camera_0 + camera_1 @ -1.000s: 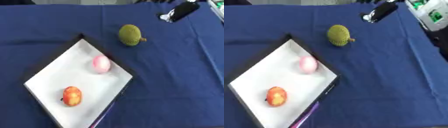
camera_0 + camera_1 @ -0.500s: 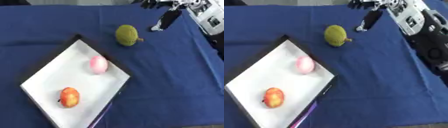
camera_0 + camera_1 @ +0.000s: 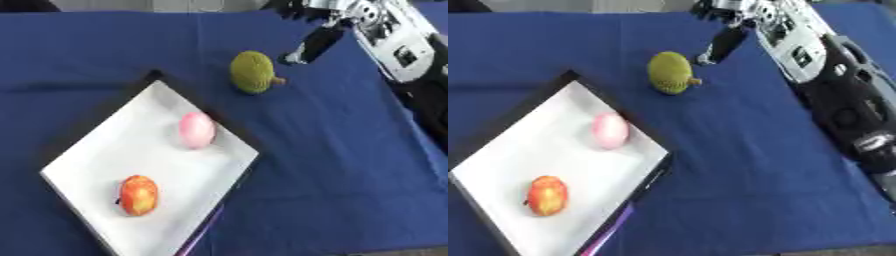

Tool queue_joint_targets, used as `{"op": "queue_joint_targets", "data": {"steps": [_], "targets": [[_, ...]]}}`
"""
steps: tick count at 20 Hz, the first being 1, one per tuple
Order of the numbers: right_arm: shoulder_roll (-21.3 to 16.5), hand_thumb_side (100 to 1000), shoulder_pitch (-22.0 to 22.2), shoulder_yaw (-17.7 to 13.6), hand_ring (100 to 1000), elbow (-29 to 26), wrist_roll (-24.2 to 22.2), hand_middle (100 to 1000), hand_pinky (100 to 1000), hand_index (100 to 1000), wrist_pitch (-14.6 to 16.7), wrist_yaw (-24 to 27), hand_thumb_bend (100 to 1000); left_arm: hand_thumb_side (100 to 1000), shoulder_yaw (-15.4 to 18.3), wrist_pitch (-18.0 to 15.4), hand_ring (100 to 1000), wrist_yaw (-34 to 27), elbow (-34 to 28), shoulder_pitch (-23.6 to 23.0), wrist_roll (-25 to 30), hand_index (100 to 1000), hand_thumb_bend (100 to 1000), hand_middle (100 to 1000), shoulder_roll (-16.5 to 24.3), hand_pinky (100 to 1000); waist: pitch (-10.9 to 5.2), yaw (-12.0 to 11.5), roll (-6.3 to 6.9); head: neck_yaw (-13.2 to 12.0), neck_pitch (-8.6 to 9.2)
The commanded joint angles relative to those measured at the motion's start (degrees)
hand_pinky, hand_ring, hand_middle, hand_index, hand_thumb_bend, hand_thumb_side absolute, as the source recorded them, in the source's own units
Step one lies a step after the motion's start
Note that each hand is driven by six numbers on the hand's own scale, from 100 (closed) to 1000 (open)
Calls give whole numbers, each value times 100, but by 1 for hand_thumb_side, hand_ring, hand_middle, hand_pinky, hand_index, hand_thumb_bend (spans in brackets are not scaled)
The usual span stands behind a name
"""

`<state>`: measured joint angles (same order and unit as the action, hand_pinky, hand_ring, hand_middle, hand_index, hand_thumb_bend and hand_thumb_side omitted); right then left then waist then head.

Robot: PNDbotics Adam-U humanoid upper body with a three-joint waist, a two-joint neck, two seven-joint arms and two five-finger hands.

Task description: Pick up objects on the table and place them in the box.

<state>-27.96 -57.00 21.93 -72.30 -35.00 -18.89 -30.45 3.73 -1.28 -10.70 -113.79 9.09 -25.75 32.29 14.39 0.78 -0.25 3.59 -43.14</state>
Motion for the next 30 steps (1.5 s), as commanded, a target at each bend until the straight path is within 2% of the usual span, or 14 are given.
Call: {"op": "queue_joint_targets", "data": {"steps": [1, 19, 30], "targets": [[-11, 126, -60, -24, 972, -112, 16, 928, 960, 968, -80, -37, 366, 595, 54, 10, 791, 36, -80, 31, 1, 805, 445, 684, 170, 806, -216, -3, -57, -9, 45], [250, 100, 128, 100, 981, -19, -133, 941, 964, 972, -153, 233, 276, 603, 44, -19, 791, 21, -80, 125, 23, 798, 431, 675, 112, 811, -37, -183, -80, 96, 189], [319, 113, 89, 123, 982, 332, -151, 940, 966, 968, 1, -117, 339, 605, 43, -40, 772, 17, -80, 205, 1, 794, 430, 671, 98, 816, 148, -325, -102, 164, 299]]}}
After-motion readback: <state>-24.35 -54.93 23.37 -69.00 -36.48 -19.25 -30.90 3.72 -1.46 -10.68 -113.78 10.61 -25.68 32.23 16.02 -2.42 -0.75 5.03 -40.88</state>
